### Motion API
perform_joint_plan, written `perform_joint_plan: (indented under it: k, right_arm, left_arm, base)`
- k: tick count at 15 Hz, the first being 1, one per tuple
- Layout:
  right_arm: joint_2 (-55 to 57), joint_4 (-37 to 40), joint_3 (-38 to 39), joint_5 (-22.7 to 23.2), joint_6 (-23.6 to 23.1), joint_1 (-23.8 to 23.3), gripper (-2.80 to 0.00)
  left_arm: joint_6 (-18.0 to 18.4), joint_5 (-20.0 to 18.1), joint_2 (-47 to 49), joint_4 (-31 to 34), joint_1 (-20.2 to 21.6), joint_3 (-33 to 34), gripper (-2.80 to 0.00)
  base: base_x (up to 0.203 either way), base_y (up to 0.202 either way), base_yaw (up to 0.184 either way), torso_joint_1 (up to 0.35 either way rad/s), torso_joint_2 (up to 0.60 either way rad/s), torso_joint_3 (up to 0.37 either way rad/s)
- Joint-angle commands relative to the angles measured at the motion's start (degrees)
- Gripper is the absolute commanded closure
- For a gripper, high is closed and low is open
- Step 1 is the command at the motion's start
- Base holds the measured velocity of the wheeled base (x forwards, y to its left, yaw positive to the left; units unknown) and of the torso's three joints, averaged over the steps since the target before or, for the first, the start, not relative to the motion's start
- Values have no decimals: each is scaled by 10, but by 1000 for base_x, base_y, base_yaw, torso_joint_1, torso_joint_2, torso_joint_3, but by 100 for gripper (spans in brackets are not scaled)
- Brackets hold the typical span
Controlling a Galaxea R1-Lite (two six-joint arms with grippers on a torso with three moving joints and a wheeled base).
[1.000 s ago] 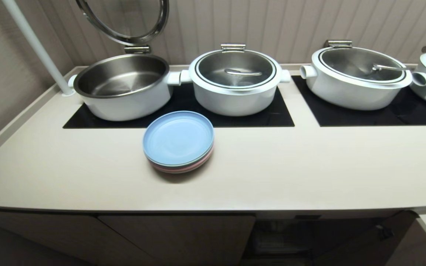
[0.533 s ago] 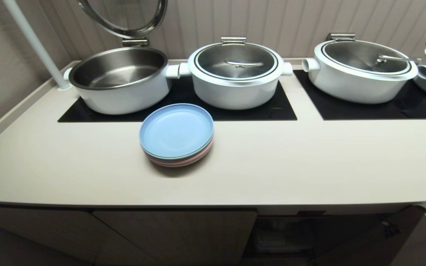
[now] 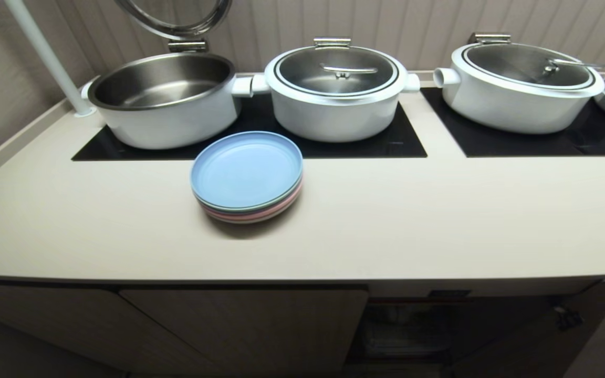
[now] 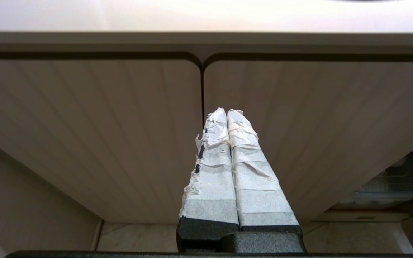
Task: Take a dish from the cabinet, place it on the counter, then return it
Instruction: Put it back into the cabinet
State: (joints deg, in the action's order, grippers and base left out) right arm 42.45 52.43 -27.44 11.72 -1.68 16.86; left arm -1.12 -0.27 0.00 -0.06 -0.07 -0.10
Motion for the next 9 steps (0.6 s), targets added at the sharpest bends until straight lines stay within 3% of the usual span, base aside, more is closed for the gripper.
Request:
perform_joint_plan:
  k: [1,9]
  right_arm:
    - [0,7,-2,1,-1,0,0]
    - [-1,7,-2,1,0,0,0]
  left_arm:
    - [0,0,0,0,1,0,0]
    - [0,0,0,0,1,0,0]
  base:
    - [0,0,0,-168,356,192]
    - [0,0,0,-204,450,241]
